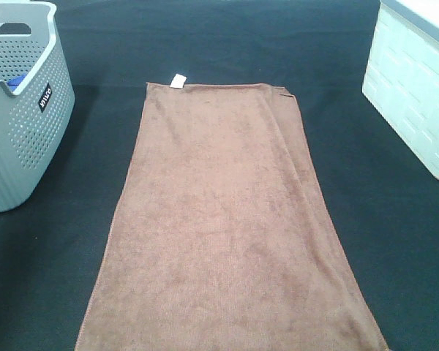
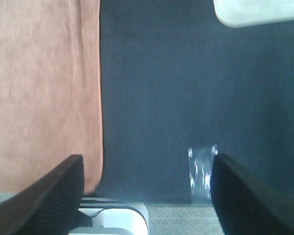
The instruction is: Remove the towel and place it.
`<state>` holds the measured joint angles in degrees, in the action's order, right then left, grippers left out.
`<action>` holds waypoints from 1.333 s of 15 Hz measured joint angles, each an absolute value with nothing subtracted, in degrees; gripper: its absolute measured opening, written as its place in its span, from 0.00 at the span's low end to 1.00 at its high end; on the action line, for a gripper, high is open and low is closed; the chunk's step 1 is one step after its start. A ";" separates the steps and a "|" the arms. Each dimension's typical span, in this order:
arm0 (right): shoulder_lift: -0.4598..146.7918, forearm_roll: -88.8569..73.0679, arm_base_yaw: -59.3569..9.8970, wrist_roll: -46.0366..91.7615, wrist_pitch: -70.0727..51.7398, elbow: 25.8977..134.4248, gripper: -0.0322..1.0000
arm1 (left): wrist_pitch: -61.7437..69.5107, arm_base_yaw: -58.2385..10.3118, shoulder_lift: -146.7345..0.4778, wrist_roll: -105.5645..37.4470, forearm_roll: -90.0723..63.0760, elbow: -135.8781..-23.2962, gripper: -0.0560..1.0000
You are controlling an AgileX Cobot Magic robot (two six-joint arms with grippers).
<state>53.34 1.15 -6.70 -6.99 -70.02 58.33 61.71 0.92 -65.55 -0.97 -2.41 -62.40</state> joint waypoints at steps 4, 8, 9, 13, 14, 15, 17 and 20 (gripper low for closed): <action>33.06 1.15 -6.70 -7.85 -69.27 44.23 0.71 | 60.85 0.92 -45.15 1.09 -2.46 -47.67 0.81; 14.04 1.15 -6.70 -3.32 -65.09 34.55 0.71 | 61.65 0.92 -26.53 1.03 -2.29 -38.22 0.81; 10.77 1.15 -6.70 -2.29 -64.52 33.17 0.71 | 61.71 0.92 -22.57 -0.63 -2.29 -36.04 0.81; 0.00 -0.80 -6.70 1.03 -60.96 30.65 0.71 | 60.73 0.92 -2.01 -2.52 -2.29 -29.16 0.81; -0.23 -0.80 -6.70 1.26 -60.45 30.48 0.71 | 60.62 0.92 -0.69 -2.52 -2.29 -29.11 0.81; -0.29 -0.80 -6.70 1.43 -60.10 29.97 0.71 | 60.39 0.92 0.11 -2.52 -2.35 -29.11 0.81; -0.29 -0.80 -6.70 1.83 -60.10 29.11 0.71 | 60.33 0.92 0.29 -2.41 -5.04 -29.11 0.81; -0.29 -0.80 -6.70 1.83 -60.33 28.82 0.71 | 60.22 0.92 0.29 -2.29 -7.96 -29.11 0.81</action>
<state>-0.29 -0.80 -6.70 1.83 -60.33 28.82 60.22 0.92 0.29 -2.29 -7.96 -29.11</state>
